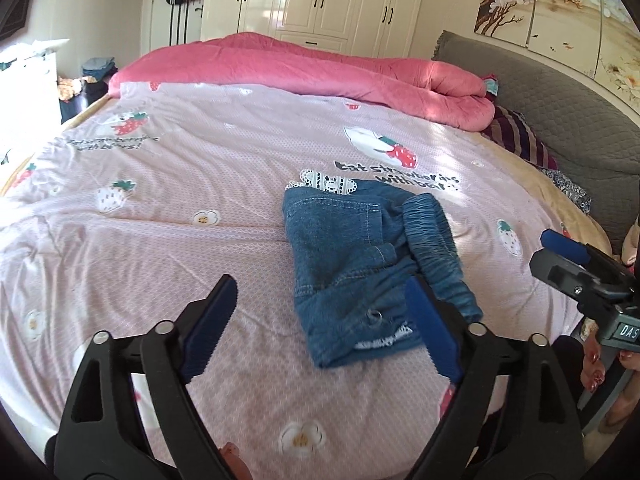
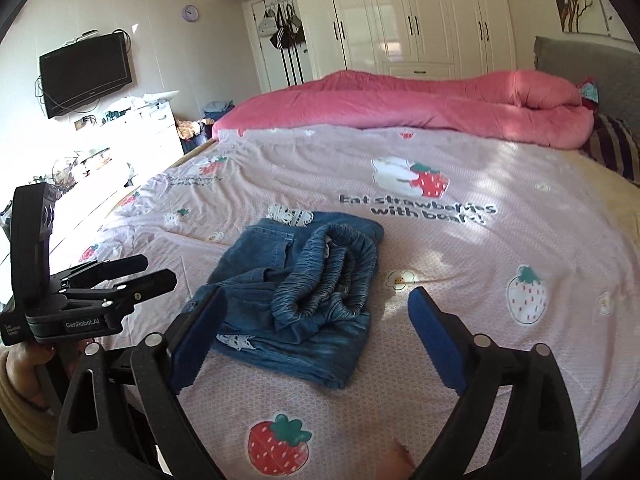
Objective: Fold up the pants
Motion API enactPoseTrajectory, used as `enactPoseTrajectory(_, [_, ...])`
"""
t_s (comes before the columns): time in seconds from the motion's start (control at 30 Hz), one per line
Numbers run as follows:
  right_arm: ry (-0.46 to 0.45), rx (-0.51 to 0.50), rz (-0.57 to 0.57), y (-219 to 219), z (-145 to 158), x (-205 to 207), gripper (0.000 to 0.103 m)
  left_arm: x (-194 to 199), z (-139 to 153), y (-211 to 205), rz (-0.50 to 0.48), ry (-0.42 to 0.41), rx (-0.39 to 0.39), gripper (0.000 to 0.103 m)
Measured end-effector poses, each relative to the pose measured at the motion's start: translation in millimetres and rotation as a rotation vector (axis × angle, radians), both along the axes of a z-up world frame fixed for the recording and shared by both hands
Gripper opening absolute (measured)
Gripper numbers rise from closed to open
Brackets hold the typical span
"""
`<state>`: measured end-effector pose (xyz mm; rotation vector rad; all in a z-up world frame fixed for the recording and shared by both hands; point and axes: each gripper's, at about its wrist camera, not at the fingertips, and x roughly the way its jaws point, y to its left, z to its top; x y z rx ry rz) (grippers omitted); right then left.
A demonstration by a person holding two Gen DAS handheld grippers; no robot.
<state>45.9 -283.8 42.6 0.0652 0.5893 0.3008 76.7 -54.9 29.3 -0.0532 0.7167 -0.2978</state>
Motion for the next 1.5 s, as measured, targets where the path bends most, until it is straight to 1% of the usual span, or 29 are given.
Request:
enactPoseTrajectory(0.07, [-0.016,-0.006,-0.007,2.1,4.9,-7.2,0.095,-8.0,4.5,2.1,0.004,-0.01,0.003,0.089])
enactPoseTrajectory(0.17, [-0.033,-0.013,-0.011,4.5,11.6,-17.5,0.097,-21.1,10.2,3.0,0.002,-0.025,0.009,0.093])
enactPoseTrajectory(0.27, [-0.041,-0.022,-0.013,6.3,15.6,-25.8,0.098,-33.7,15.7,4.3,0.006,-0.043,0.016,0.093])
enactPoseTrajectory(0.43, [-0.046,-0.036,-0.007,9.8,17.1,-41.8,0.098,-50.0,19.5,6.4,0.011,-0.044,0.019,0.093])
enactPoseTrajectory(0.6, [-0.057,-0.056,-0.017,10.7,12.8,-58.3,0.098,-62.8,17.3,11.7,0.032,-0.032,0.005,0.093])
enactPoseTrajectory(0.7, [-0.056,-0.083,-0.028,12.8,7.7,-67.2,0.098,-69.8,15.1,13.3,0.043,-0.036,0.02,0.093])
enactPoseTrajectory(0.9, [-0.039,-0.098,-0.035,14.8,-5.5,-78.6,0.098,-80.5,4.9,16.5,0.065,-0.014,0.041,0.093])
enactPoseTrajectory(1.0, [-0.01,-0.092,-0.035,14.8,-14.9,-80.6,0.098,-87.1,-2.0,16.7,0.074,-0.009,0.056,0.093])
enactPoseTrajectory(1.17, [0.016,-0.087,-0.028,16.8,-26.9,-86.1,0.098,-98.4,-15.8,17.5,0.103,0.002,0.037,0.093])
enactPoseTrajectory(1.27, [0.012,-0.094,-0.028,18.4,-29.8,-91.4,0.098,-103.9,-25.2,14.5,0.105,0.011,0.058,0.093])
enactPoseTrajectory(1.4, [0.015,-0.069,-0.027,14.7,-36.4,-97.2,0.098,-109.2,-38.3,10.4,0.099,0.038,0.061,0.093])
enactPoseTrajectory(1.5, [0.025,-0.06,-0.044,11.0,-43.4,-100.1,0.098,-112.2,-45.8,7.1,0.097,0.043,0.071,0.093])
